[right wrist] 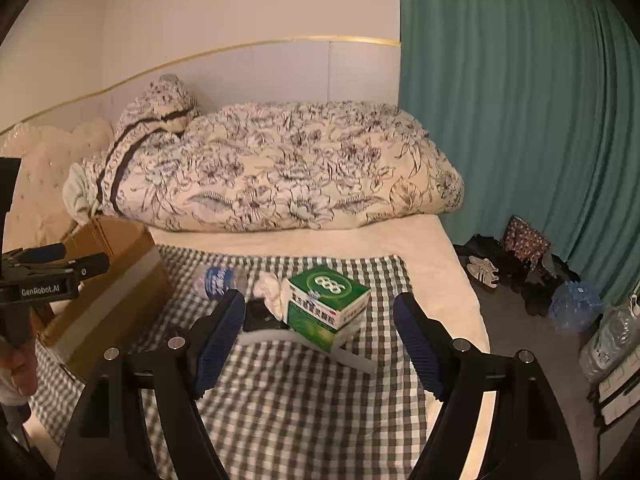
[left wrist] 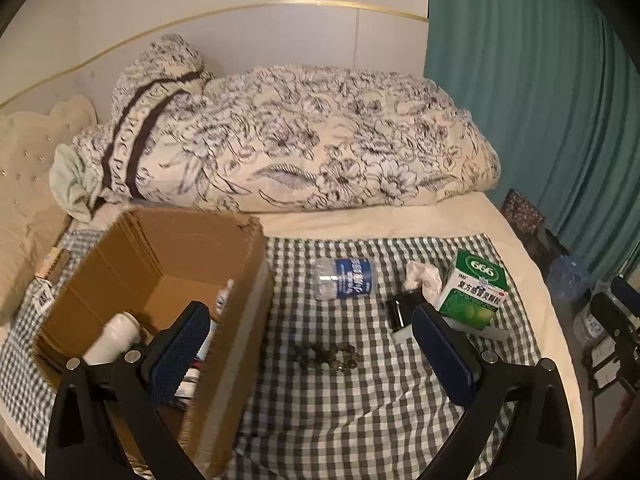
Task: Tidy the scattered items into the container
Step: 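Lower left tool onto the dark bead bracelet while right tool approaches the green medicine box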
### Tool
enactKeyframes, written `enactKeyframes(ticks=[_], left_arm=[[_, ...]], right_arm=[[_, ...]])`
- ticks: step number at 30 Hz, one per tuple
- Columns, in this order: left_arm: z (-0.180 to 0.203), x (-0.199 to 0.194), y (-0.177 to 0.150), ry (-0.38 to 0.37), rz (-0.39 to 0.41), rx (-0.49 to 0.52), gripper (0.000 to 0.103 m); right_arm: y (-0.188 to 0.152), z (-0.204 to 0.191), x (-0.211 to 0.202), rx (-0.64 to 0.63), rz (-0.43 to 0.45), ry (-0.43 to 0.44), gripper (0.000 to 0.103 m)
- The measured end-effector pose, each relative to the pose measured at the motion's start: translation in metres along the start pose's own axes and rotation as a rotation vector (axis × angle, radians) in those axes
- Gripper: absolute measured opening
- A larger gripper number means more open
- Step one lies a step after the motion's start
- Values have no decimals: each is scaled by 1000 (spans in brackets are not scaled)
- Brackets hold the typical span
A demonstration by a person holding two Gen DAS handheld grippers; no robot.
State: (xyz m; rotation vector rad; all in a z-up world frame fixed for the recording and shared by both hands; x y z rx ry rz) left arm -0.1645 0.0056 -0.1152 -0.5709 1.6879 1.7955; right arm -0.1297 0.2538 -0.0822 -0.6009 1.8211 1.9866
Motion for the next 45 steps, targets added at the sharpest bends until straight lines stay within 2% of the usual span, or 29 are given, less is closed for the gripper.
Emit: enactKeyframes(ticks=[7,14,20,25,31,35,42,45], left_arm=[[22,38,-20,-34,-63,8,103],[35,73,-43,-29,-138,32,103],[30,102,-59,-9,-199,27,103],[24,126,-65,-5,-243,-22,103],[19,151,-76,20,-289,-31,103],[12,169,-88,39,-336,-47,103],[5,191,-101,45,-380,-80,103],[5,201,-108,55,-400,-64,103]], right_arm=[[-35,3,44,-9,-106,36,77],[-70,-1,87,-57,-205,46,77],[-91,5,124,-94,-301,75,77],[-98,14,143,-93,-322,64,77],[-105,17,168,-112,-345,46,76],[-112,17,183,-122,-377,41,59],[-122,21,200,-160,-388,3,58],[-126,17,205,-221,-383,-31,58]])
Point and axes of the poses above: each gripper's, at about its wrist camera, not at the fingertips, and x roughly the way its jaws point, z to its right, y to its top, the point moved 9 cm from there along x, roughly the way its jaws point, and after that the axes turned 4 degrees about -y, right-handed, at the moved point
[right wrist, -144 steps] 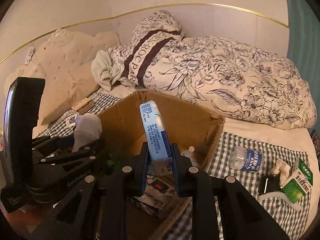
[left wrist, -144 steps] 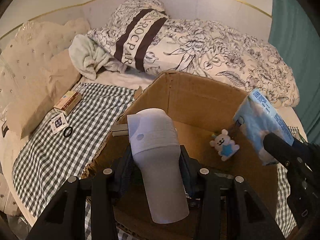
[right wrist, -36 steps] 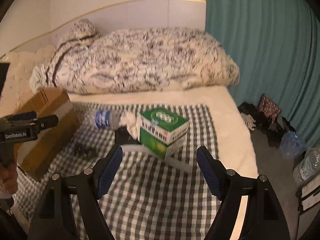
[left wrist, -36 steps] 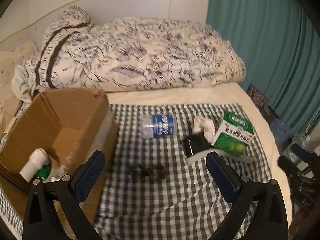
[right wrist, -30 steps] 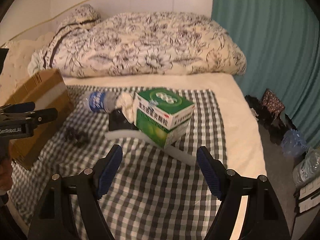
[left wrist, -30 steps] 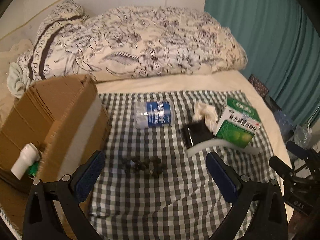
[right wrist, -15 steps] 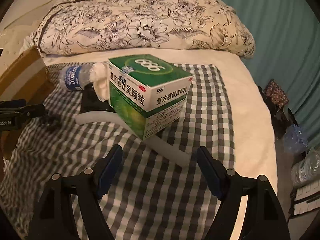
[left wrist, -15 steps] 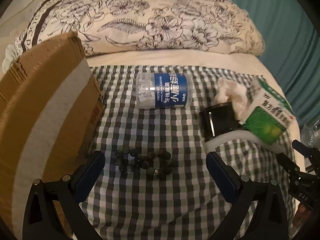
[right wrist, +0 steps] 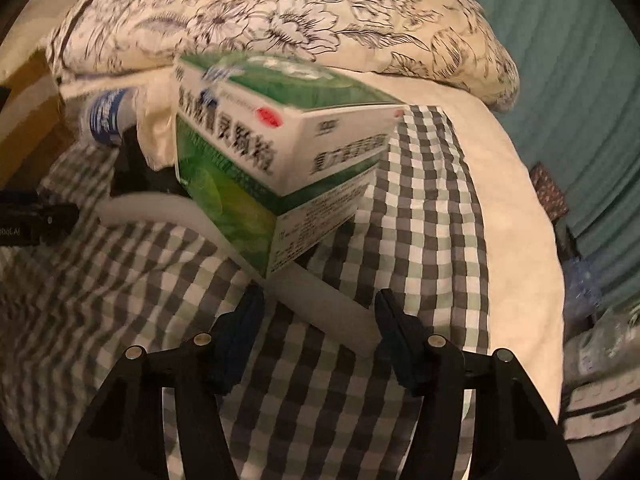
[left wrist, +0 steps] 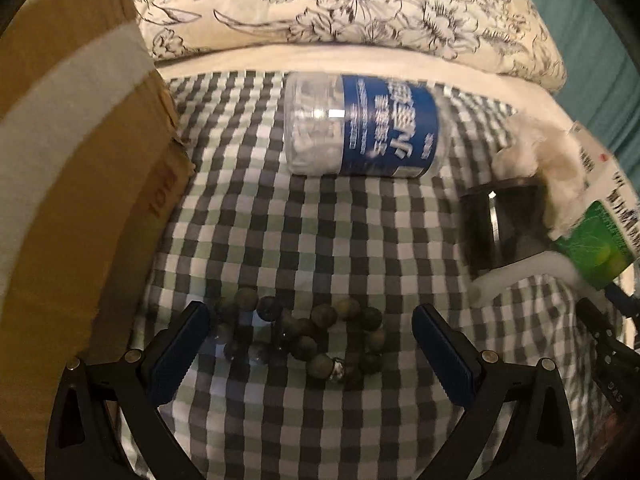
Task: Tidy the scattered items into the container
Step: 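Lower left tool onto the dark bead bracelet while right tool approaches the green medicine box, then close left tool on the bead bracelet and lift it while right tool closes beside the green box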
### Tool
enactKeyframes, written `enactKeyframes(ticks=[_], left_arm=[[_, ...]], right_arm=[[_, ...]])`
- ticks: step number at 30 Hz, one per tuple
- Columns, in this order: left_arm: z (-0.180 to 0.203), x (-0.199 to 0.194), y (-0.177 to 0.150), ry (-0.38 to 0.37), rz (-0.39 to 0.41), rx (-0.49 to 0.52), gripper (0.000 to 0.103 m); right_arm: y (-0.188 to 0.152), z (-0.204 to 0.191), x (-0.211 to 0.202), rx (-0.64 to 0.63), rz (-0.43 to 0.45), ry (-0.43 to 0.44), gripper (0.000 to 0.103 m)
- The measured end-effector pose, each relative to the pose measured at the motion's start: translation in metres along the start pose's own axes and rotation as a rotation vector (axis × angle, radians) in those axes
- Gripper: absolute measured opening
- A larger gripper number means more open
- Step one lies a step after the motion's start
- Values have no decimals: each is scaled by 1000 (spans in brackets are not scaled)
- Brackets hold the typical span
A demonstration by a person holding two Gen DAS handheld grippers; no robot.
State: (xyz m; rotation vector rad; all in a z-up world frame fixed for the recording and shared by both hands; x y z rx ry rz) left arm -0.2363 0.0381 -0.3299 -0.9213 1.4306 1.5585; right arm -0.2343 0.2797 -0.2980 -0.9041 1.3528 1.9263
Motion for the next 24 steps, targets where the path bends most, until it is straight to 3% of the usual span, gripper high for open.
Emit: enactKeyframes(ticks=[4,7,12,14,15,16,18,24], left_arm=[[1,2,0,2,7,12,103],[2,0,0,-1,1,27,97],[9,-6,1,-1,7,68,70],[14,-10,-1,-7,-1,95,47],[17,-11,-2,-8,-4,106,43],[19,-13,-4,-12,-6,115,29],[21,-16,-6,-8,-5,128,27],[18,-30,-8,-15,16,121,17]], right_arm=[[1,0,2,-5,2,-9,58],[0,1,1,8,-3,-5,45],[-4,1,-5,5,-7,-25,26],[-5,3,-9,17,-8,-19,22],[-6,4,-10,21,-8,-17,18],[-7,6,-12,27,-10,-14,15],[-10,9,-17,49,-15,1,8],[-8,17,-38,113,8,58,6]])
Point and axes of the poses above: each gripper's, at about its wrist camera, not at the fingertips, and x roughly the way its jaws point, z to its right, y to its top, the point moved 9 cm from there along x, roughly the way its jaws point, and after that the axes turned 4 degrees about -y, right-handed, at the moved point
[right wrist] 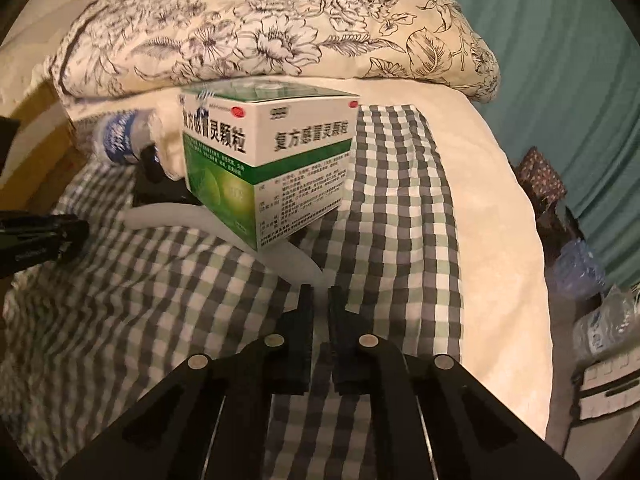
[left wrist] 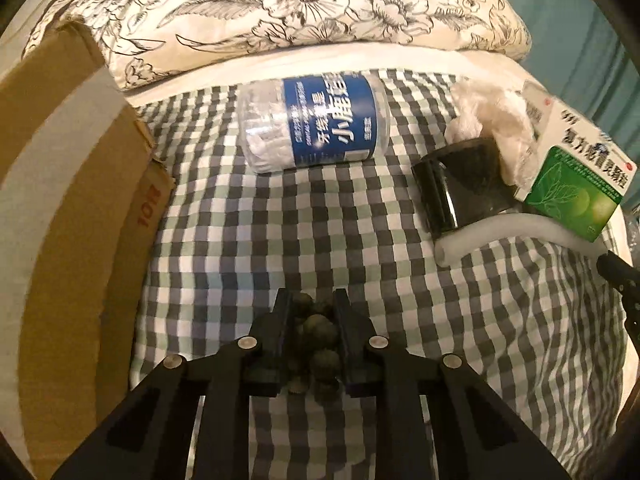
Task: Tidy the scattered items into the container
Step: 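Close left tool on the bead bracelet and lift it while right tool closes beside the green box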
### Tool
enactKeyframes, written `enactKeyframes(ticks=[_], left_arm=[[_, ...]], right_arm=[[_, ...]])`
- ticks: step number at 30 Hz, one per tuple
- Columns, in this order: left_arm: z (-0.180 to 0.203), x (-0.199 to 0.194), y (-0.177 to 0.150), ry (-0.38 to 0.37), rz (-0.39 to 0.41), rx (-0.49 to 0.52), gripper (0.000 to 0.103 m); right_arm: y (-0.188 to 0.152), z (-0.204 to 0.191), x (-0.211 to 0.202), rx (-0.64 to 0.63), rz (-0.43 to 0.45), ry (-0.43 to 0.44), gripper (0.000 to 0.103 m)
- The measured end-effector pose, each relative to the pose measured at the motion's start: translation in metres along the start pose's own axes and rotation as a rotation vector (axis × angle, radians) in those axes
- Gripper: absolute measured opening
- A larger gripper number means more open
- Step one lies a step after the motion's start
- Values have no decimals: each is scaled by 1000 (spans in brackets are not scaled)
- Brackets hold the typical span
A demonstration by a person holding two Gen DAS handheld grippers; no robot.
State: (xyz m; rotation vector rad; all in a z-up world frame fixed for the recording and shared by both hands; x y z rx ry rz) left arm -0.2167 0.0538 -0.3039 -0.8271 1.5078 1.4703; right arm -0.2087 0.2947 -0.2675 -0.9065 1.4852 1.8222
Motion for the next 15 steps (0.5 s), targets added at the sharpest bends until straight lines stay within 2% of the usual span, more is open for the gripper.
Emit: enactKeyframes(ticks=[1,15], left_arm=[[-1,-5,1,2,11,-1,11],[-8,-46,1,-51,81,-21,11]], right_arm=[[0,-1,-4,8,5,13,6],[12,-2,-84,80,146,77,6]])
Point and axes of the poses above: each gripper's, at about its wrist camera, not at the fingertips, and x roughly the way its jaws point, z to its right, y to its top, the point moved 9 cm from there along x, roughly the way its jaws point, and after that the axes turned 4 degrees about -y, right-handed, at the moved point
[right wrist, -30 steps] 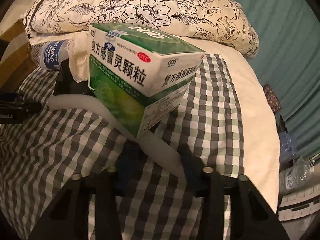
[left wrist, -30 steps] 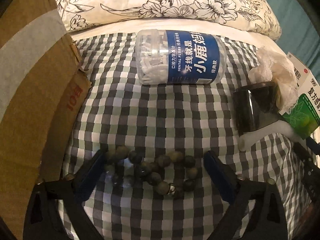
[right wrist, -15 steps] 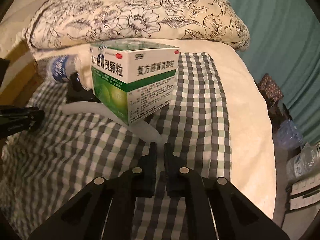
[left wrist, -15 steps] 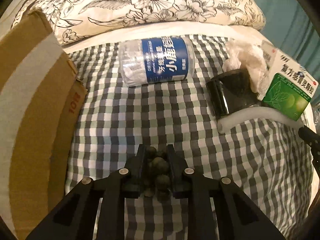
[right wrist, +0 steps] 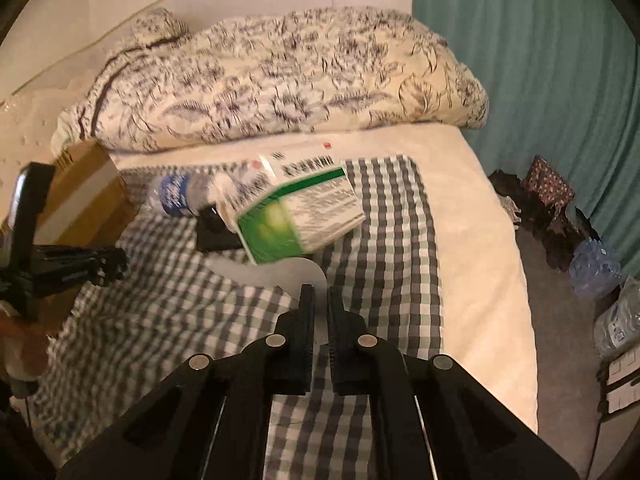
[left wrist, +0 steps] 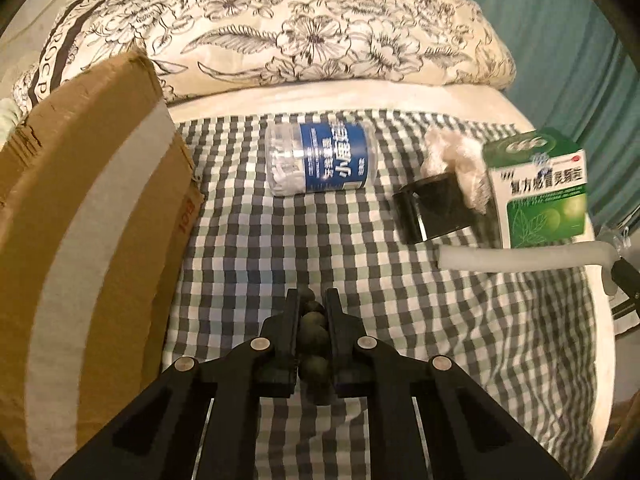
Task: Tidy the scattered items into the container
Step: 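Close left tool on the bead bracelet and lift it while right tool closes beside the green box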
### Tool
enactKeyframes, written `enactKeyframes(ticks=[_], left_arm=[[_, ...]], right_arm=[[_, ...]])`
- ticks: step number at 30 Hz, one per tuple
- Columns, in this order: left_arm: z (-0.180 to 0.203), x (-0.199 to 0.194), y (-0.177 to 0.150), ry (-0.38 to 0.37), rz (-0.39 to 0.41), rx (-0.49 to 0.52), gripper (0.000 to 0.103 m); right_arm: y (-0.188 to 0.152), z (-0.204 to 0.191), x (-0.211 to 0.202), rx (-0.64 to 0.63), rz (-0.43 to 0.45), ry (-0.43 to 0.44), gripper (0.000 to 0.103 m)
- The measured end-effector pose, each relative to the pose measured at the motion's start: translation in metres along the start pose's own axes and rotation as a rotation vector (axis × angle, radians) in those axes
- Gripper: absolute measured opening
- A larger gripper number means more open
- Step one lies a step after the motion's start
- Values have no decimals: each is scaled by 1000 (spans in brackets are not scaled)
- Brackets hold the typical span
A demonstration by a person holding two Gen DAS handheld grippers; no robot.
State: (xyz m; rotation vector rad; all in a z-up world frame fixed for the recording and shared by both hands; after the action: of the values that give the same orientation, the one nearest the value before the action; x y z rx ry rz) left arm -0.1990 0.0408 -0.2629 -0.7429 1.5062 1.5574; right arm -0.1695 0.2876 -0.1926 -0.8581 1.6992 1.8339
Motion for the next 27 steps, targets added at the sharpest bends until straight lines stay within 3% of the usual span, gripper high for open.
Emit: enactKeyframes(ticks=[11,27], left_arm=[[-1,-54,15,-69,105,-29,11],[11,-126,22,-86,234,2,11]], right_arm=[[23,-20,-52,4,106,33,6],[36,-45,-99,-15,191,50,6]])
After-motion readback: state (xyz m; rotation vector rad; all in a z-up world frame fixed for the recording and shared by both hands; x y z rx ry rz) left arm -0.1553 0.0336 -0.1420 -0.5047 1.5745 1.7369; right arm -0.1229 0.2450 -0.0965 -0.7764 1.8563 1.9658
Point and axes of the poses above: each gripper's, at about its wrist camera, not at the fingertips, and x roughly the way its jaws point, z to its right, y to its top, the point moved 9 cm from there along x, roughly the way its jaws point, and after that the axes turned 4 degrees about -y, right-handed, at the moved point
